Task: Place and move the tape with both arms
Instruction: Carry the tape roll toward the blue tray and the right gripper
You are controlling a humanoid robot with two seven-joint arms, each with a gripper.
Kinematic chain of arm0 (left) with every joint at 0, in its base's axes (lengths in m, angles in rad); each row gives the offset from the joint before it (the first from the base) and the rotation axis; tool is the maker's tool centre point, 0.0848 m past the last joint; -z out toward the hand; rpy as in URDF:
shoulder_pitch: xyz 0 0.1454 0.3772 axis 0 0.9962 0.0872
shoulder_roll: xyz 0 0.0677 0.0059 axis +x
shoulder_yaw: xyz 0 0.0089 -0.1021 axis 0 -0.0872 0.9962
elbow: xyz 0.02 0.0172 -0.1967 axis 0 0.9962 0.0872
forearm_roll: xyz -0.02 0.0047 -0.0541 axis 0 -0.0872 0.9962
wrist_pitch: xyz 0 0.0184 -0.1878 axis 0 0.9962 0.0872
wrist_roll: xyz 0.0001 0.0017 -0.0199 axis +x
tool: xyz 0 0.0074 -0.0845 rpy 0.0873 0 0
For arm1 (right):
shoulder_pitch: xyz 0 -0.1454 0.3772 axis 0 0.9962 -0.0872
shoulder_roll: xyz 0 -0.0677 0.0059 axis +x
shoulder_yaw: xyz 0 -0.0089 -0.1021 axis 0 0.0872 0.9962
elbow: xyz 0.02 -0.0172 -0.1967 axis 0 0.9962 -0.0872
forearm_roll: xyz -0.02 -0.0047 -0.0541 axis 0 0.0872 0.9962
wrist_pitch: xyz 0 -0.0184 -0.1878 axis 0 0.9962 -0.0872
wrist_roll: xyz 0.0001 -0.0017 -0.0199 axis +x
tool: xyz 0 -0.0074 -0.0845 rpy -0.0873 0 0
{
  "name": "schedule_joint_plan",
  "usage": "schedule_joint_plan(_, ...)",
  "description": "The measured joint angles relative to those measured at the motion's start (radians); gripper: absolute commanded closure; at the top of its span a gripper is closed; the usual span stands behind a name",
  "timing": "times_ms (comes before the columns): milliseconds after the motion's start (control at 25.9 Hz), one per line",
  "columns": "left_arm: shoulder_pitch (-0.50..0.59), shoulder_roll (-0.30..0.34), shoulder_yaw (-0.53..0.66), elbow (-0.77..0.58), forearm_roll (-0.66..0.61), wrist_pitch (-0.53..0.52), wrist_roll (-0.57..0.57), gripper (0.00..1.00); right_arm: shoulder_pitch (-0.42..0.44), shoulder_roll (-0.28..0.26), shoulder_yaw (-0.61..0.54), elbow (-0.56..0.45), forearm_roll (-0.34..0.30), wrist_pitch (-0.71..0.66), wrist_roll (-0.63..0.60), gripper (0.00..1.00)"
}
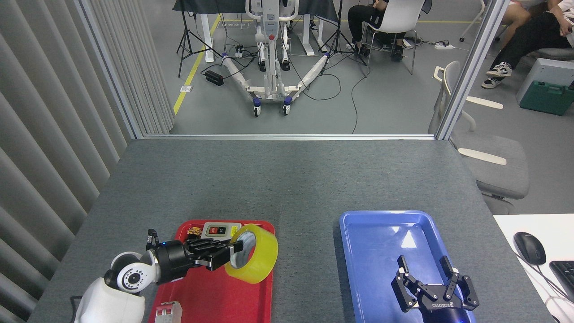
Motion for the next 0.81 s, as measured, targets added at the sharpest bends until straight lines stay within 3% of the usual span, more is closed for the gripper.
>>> schedule_joint_plan(155, -0.032, -0.119, 0.048, 0.119, 0.217, -0.045, 0.004, 1.0, -0.003, -0.02, 0.0, -0.003, -0.001, -0.009, -0.005, 0.0)
schedule_joint_plan(309, -0.046, -0.21, 0.049, 0.199, 0.296, -0.055, 0.005, 1.0, -0.002, -0.03, 0.007, -0.023, -0.002, -0.037, -0.01, 0.0)
schedule_joint_plan(619, -0.039, -0.239, -0.047, 0.22, 0.315, -0.057, 0.005, 1.0, -0.052, -0.076, 0.118, -0.034, -0.035, -0.243, -0.038, 0.0)
schedule_joint_plan(812, -0.026, -0.24, -0.109, 0.215, 0.315, -0.057, 0.004, 1.0, -0.065, -0.085, 0.185, -0.041, -0.026, -0.568, -0.14, 0.0)
